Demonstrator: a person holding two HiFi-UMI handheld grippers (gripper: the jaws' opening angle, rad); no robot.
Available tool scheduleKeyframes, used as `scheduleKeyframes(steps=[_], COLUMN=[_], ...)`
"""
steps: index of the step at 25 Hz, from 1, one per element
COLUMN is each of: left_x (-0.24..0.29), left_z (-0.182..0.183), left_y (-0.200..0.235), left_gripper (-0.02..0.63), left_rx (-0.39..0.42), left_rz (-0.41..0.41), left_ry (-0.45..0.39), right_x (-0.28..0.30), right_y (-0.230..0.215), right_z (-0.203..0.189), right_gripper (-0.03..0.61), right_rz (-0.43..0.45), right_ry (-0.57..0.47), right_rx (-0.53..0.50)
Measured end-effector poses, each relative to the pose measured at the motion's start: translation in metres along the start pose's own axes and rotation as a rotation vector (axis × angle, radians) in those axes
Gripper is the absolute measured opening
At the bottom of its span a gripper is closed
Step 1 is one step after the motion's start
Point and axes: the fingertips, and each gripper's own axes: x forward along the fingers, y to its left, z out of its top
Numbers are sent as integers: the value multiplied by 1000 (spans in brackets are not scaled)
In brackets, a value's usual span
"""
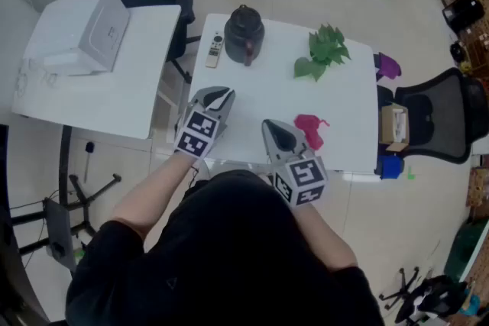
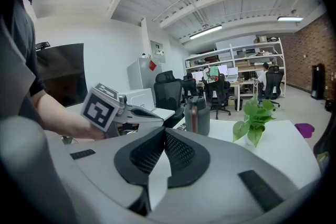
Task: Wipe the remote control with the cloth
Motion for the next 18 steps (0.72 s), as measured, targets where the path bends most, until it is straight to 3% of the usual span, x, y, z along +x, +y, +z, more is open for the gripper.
scheduleKeyframes(steps=[4,8,12,18], left_x=[30,64,100,144], left_z=[-29,-58,-81,-117], left_y=[58,105,141,167], left_gripper=[191,268,275,275], left_rx=[-49,-89,-147,-219], left_rz=[122,205,259,273], left_ry=[82,163,224,339], right_x=[-2,-7,-13,-18], right_y=[-1,-6,-12,-24], right_z=[-4,-11,-20,-31], right_gripper=[8,8,8,8], right_rz=[0,-30,-59,-96], right_ry=[8,29,55,84], right_rx=[0,14,36,69])
